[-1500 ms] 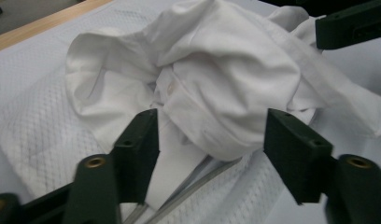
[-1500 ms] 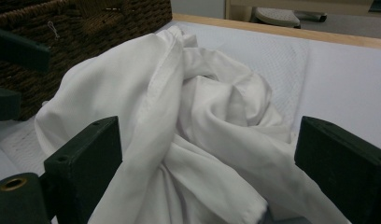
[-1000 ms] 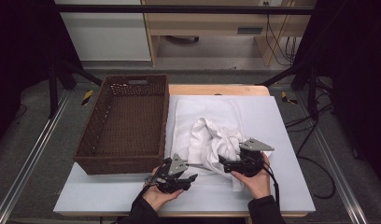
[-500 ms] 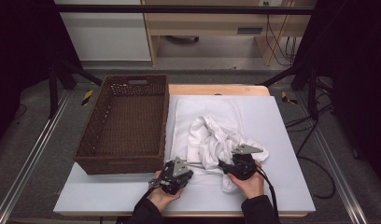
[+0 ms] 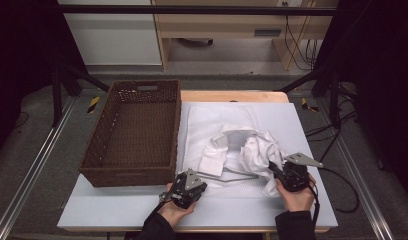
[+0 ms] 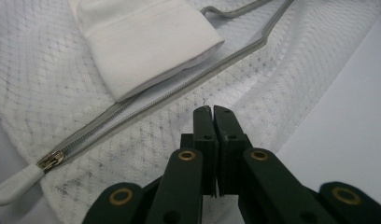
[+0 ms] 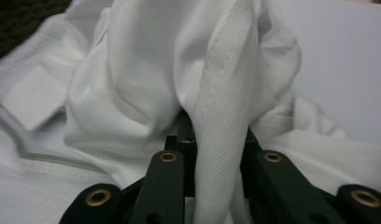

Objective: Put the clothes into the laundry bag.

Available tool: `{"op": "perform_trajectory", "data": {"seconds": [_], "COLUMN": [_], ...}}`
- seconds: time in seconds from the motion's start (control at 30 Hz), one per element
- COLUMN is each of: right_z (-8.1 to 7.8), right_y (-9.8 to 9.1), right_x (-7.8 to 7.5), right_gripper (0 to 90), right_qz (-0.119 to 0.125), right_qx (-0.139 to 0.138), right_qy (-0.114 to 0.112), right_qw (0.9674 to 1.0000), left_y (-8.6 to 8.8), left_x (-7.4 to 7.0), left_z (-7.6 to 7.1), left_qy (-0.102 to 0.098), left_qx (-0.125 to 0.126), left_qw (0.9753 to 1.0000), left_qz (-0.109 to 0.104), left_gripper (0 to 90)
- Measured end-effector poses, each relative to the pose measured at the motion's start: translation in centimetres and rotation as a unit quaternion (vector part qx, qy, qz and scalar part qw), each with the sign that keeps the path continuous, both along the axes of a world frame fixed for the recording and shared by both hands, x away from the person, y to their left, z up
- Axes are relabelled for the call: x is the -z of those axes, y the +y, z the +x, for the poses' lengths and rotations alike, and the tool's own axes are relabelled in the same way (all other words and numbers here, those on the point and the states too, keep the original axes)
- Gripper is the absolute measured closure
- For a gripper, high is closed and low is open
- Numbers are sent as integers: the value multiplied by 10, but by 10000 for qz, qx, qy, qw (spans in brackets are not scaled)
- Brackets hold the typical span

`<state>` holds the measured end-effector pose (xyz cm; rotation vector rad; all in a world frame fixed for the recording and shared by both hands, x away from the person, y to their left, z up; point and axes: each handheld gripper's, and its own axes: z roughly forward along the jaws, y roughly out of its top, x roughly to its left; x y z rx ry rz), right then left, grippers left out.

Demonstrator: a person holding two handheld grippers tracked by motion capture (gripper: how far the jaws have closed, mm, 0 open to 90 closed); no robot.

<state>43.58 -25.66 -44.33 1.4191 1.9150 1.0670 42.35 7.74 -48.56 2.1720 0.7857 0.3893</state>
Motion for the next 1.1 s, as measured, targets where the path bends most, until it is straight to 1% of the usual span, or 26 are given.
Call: {"op": "perform_trajectory", "data": {"seconds": [0.1,0.2,0.23,0.3,0.4,0.43,0.47,0.5,0.53,0.57,0.6,0.63,0.67,0.7,0.73,0.77,0.8,0.83,0.87,0.9,0.93,0.97,1.0,1.03,1.07,1.1], "right_z": [0,5,6,8,6,5,5,4,1,-4,-4,-7,-10,-16,-19,-21,-23,-23,-24,-24,-24,-21,-12,-8,-8,8], "right_y": [-11,-13,-14,-15,-17,-18,-18,-18,-19,-19,-19,-18,-15,-11,-8,-6,-1,-1,2,15,15,22,39,45,45,62], "right_x": [6,22,26,31,28,26,26,23,17,4,4,-1,-9,-22,-28,-32,-39,-39,-42,-49,-49,-50,-46,-43,-43,-29], "right_gripper": [789,777,767,723,568,541,541,508,447,385,385,352,306,262,253,248,246,246,247,256,256,259,270,273,273,285], "right_qz": [-330,-741,-799,-782,-670,-586,-586,-464,-296,-192,-192,-176,-165,-102,-96,-83,-64,-64,-60,-11,-11,-22,-83,-113,-113,-361], "right_qx": [259,384,383,381,340,306,306,252,171,102,102,93,44,-12,-22,-57,-134,-134,-170,-396,-396,-528,-690,-752,-752,-831], "right_qy": [57,147,161,163,150,169,169,135,66,-117,-117,-210,-319,-526,-644,-703,-792,-792,-855,-931,-931,-901,-789,-698,-698,-408], "right_qw": [9991,9964,9959,9961,9971,9977,9977,9985,9994,9997,9997,9996,9993,9986,9979,9975,9967,9967,9962,9949,9949,9945,9945,9947,9947,9951], "left_y": [0,0,0,0,1,1,1,1,1,1,1,0,0,0,0,0,0,0,0,0,0,0,-1,0,0,0], "left_x": [0,0,0,-1,-1,-1,-1,-1,-1,-1,-1,-2,-1,-1,-1,-1,-1,-1,-1,-1,-1,-1,-1,-1,-1,-1], "left_z": [1,0,0,1,2,3,3,3,3,2,2,2,2,2,2,2,2,2,2,2,2,2,2,2,3,3], "left_qy": [22,21,21,42,70,98,98,132,123,91,91,97,82,85,80,80,86,86,98,98,97,92,77,92,104,106], "left_qx": [1,-3,-2,-9,-6,-12,-12,-15,-12,-5,-5,-13,-9,-14,-18,-18,-21,-21,-19,-20,-21,-18,-15,-11,-17,-7], "left_qw": [10000,10000,10000,10000,10000,9999,9999,9999,9999,10000,10000,10000,10000,10000,10000,10000,10000,10000,10000,9999,10000,10000,10000,10000,9999,9999], "left_qz": [-14,-5,5,2,-24,-45,-45,-62,-53,-15,-15,10,2,6,10,10,13,13,-2,-6,-6,4,8,6,-18,-30], "left_gripper": [886,888,888,890,897,898,899,899,899,899,899,899,900,900,900,900,900,900,900,900,900,900,900,899,899,899]}}
